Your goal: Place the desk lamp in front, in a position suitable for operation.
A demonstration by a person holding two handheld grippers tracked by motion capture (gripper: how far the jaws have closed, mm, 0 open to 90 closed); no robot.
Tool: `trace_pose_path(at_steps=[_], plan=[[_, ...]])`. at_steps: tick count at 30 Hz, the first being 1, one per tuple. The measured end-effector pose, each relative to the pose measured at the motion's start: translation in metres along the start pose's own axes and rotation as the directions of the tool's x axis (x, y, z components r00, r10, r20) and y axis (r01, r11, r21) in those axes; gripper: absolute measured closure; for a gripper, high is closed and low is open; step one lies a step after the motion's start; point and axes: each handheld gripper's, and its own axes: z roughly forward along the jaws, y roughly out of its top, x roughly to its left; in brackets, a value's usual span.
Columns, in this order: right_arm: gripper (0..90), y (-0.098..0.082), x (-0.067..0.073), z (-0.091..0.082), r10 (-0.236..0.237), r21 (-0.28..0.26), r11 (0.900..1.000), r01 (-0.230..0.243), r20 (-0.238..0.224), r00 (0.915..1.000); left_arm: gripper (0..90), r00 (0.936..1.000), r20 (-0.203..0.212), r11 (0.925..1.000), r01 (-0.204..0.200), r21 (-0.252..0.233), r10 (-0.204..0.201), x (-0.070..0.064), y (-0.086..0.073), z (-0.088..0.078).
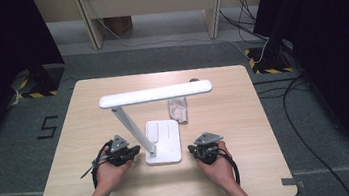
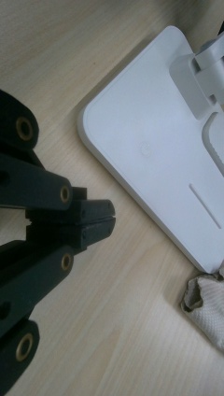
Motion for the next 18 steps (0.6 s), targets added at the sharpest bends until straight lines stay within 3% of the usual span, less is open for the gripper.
trace_pose_path(at_steps=[5,18], plan=[[90.0,0.001,0.002,0.010,0.003,0.015,1.000,-0.003,-0.005,1.0000,88.3,1.0000,0.008,1.0000,0.003,-0.003,-0.003,0.000,0.004,0.005],[90.0,0.007,0.011,0.016,-0.019,0.030,0.999,0.020,-0.022,0.9996,88.3,0.9996,0.027,1.0000,0.001,0.006,-0.001,-0.003,0.006,0.012]])
